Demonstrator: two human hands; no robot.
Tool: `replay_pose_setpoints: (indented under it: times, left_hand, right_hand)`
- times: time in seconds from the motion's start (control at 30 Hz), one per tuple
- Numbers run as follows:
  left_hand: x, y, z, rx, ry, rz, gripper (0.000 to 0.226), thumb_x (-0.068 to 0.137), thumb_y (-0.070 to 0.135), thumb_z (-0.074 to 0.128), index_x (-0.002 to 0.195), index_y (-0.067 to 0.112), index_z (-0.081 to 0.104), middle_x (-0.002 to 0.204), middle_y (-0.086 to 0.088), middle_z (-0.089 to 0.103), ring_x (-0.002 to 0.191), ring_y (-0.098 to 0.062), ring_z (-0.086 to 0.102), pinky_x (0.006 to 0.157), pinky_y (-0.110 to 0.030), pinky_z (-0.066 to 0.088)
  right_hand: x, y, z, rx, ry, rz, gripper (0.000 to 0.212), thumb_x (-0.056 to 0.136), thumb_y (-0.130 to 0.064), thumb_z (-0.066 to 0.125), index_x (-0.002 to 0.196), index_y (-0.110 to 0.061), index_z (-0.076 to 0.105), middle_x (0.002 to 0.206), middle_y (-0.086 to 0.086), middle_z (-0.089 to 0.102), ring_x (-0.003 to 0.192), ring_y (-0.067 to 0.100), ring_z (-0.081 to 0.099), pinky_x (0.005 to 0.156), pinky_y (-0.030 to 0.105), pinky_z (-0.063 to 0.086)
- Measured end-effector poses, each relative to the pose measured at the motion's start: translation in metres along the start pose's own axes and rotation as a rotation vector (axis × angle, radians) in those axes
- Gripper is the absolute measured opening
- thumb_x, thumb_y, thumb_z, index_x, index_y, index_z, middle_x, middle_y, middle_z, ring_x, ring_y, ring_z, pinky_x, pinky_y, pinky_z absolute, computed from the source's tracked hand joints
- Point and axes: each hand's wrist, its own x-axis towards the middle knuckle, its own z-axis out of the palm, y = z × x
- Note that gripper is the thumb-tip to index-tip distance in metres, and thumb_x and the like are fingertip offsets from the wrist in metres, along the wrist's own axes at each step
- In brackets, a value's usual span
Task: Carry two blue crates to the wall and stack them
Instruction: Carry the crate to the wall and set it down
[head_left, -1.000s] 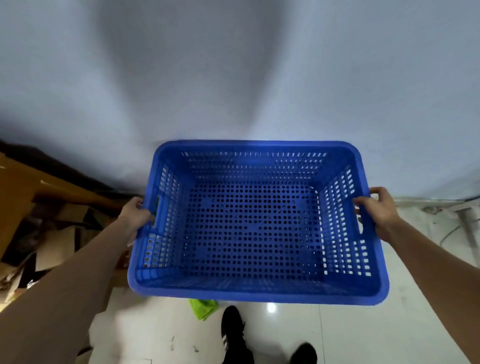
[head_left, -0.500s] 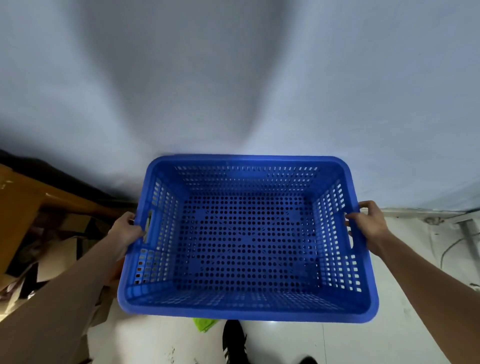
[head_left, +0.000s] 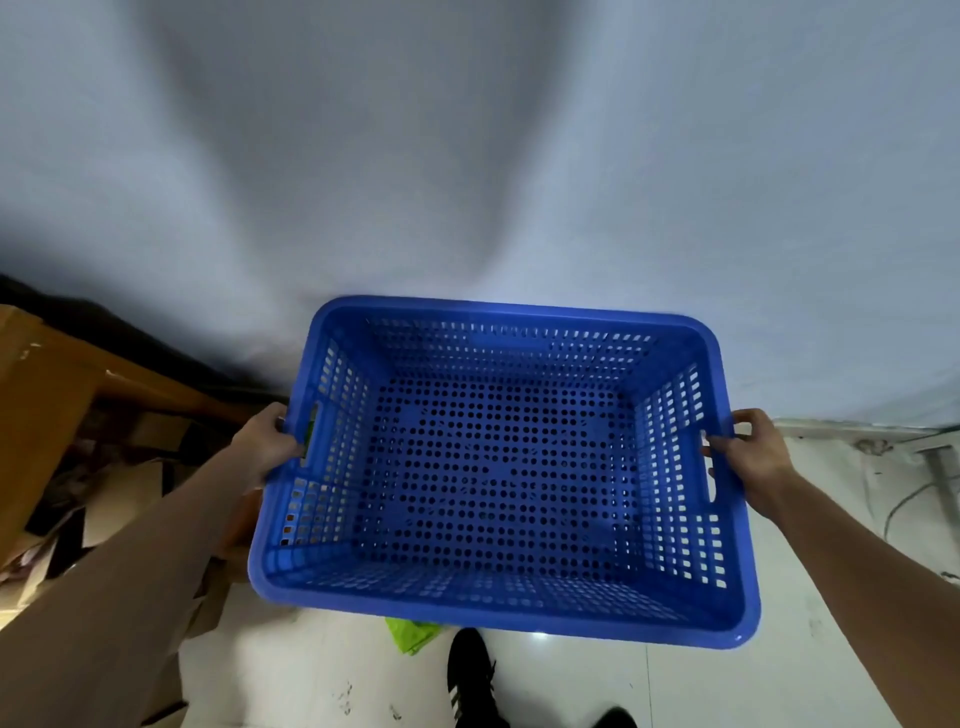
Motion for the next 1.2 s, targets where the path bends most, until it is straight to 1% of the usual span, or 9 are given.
replay_pose_setpoints:
  times: [0.1,0.3,0.47,0.57,0.73,0.93,1.07,1.13,1.2]
  left_hand:
    - [-0.002,0.001,-0.003,0.057,-0.056,-0.002,0.045,0.084,-0.006,0.072,0.117,0.021,0.057,0.125,-0.018,0.061,0.110,-0.047,0.065,0.080,-0.066,0.060]
    - [-0.004,0.004,-0.001,0.132,-0.113,0.023,0.051,0.086,-0.003,0.072,0.128,0.021,0.054,0.133,-0.015,0.061,0.114,-0.044,0.065,0.085,-0.064,0.060]
    - [-0.004,0.002,0.000,0.114,-0.123,0.025,0.049,0.089,-0.002,0.070,0.129,0.023,0.054,0.133,-0.013,0.061,0.113,-0.040,0.066,0.084,-0.062,0.061]
    - [-0.003,0.001,0.000,0.114,-0.127,0.016,0.051,0.090,-0.002,0.068,0.131,0.023,0.053,0.135,-0.013,0.060,0.116,-0.040,0.065,0.088,-0.061,0.060]
    - [-0.003,0.001,0.002,0.125,-0.135,-0.019,0.051,0.091,-0.004,0.067,0.130,0.025,0.051,0.137,-0.012,0.058,0.117,-0.039,0.064,0.087,-0.061,0.060]
    - [-0.006,-0.005,0.006,0.151,-0.078,-0.005,0.055,0.090,-0.002,0.067,0.134,0.026,0.048,0.136,-0.015,0.057,0.115,-0.043,0.064,0.086,-0.062,0.060]
    - [-0.015,-0.001,0.008,0.190,-0.046,-0.013,0.060,0.087,0.001,0.067,0.138,0.023,0.047,0.133,-0.018,0.058,0.112,-0.044,0.065,0.084,-0.061,0.061]
    - [-0.021,0.006,0.010,0.245,0.001,0.003,0.063,0.087,0.008,0.069,0.143,0.021,0.043,0.128,-0.018,0.059,0.110,-0.043,0.065,0.086,-0.058,0.061]
    - [-0.032,0.018,0.009,0.369,0.090,0.075,0.066,0.086,0.017,0.068,0.146,0.019,0.039,0.118,-0.015,0.059,0.100,-0.039,0.065,0.084,-0.054,0.061]
  right_hand:
    - [-0.005,0.005,0.002,-0.025,0.067,0.007,0.027,0.096,-0.001,0.060,0.118,-0.016,0.053,0.101,0.022,0.071,0.079,0.037,0.066,0.077,0.056,0.059]
    - [-0.009,-0.002,-0.005,-0.061,0.092,0.030,0.032,0.094,0.002,0.062,0.120,-0.013,0.053,0.098,0.022,0.069,0.082,0.039,0.066,0.083,0.061,0.059]
    - [-0.002,-0.008,-0.003,-0.107,0.122,0.041,0.034,0.093,0.000,0.064,0.123,-0.014,0.054,0.110,0.024,0.068,0.093,0.042,0.069,0.085,0.059,0.059]
    - [-0.001,-0.007,-0.001,-0.122,0.137,0.039,0.035,0.092,0.001,0.065,0.120,-0.016,0.054,0.110,0.021,0.066,0.092,0.039,0.067,0.085,0.058,0.060]
    - [-0.003,-0.004,0.000,-0.205,0.133,0.008,0.040,0.095,-0.004,0.063,0.132,-0.015,0.052,0.113,0.014,0.060,0.096,0.038,0.063,0.081,0.049,0.058]
    - [-0.007,-0.006,-0.005,-0.243,0.036,-0.004,0.047,0.097,-0.001,0.055,0.141,-0.012,0.044,0.117,0.015,0.057,0.107,0.043,0.062,0.091,0.061,0.057]
    - [-0.014,-0.010,-0.006,-0.318,-0.002,-0.007,0.056,0.095,-0.008,0.062,0.146,-0.011,0.040,0.124,0.017,0.056,0.114,0.044,0.060,0.094,0.055,0.054]
    - [-0.017,-0.012,-0.005,-0.358,0.051,-0.019,0.055,0.095,-0.015,0.063,0.146,-0.010,0.044,0.131,0.021,0.058,0.117,0.044,0.058,0.094,0.050,0.052]
    - [-0.024,-0.016,-0.002,-0.393,0.099,-0.039,0.053,0.095,-0.020,0.063,0.144,-0.008,0.047,0.132,0.024,0.060,0.118,0.044,0.057,0.096,0.050,0.051]
